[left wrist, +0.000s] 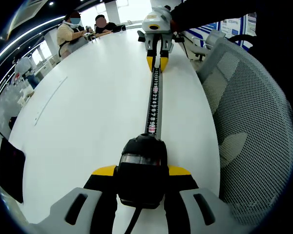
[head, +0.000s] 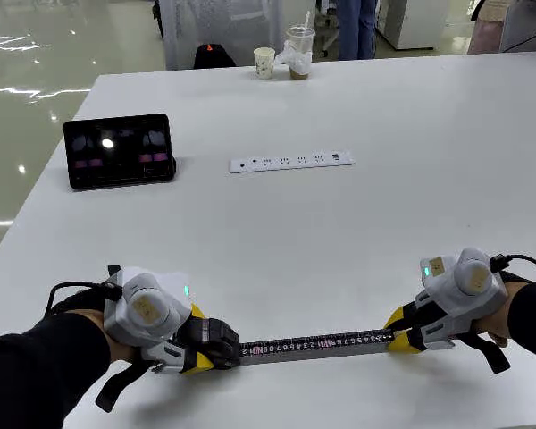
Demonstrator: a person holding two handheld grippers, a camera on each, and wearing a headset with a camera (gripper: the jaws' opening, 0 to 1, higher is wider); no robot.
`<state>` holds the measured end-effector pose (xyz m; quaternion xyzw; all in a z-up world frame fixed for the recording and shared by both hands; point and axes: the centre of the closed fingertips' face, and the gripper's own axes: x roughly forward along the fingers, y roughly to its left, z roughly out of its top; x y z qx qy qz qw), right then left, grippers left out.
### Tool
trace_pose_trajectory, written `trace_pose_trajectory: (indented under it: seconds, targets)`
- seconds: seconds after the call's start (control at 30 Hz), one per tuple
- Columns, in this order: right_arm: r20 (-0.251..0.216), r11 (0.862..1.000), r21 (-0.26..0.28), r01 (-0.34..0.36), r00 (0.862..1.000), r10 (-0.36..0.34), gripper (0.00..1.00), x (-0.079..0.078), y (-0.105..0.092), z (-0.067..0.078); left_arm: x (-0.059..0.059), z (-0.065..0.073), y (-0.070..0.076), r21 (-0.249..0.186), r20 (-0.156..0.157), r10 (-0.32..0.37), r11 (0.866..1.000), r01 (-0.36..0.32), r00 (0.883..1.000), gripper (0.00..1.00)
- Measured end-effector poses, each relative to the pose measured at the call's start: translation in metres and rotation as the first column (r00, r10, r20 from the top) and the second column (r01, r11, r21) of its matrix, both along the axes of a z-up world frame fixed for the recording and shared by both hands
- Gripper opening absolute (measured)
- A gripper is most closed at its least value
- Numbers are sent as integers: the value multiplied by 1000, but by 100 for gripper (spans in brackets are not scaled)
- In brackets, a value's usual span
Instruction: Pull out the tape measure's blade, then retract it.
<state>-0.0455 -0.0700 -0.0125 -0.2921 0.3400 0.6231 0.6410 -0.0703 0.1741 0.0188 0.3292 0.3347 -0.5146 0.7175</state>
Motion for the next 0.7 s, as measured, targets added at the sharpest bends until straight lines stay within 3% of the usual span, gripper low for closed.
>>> trace_pose_trajectory:
  seconds: [0.7]
  targets:
    - [-4, 1000, 2, 25, 1000, -25, 11, 1, -11, -1, 0, 0, -1, -2, 1, 1, 1000, -1, 1000, 31]
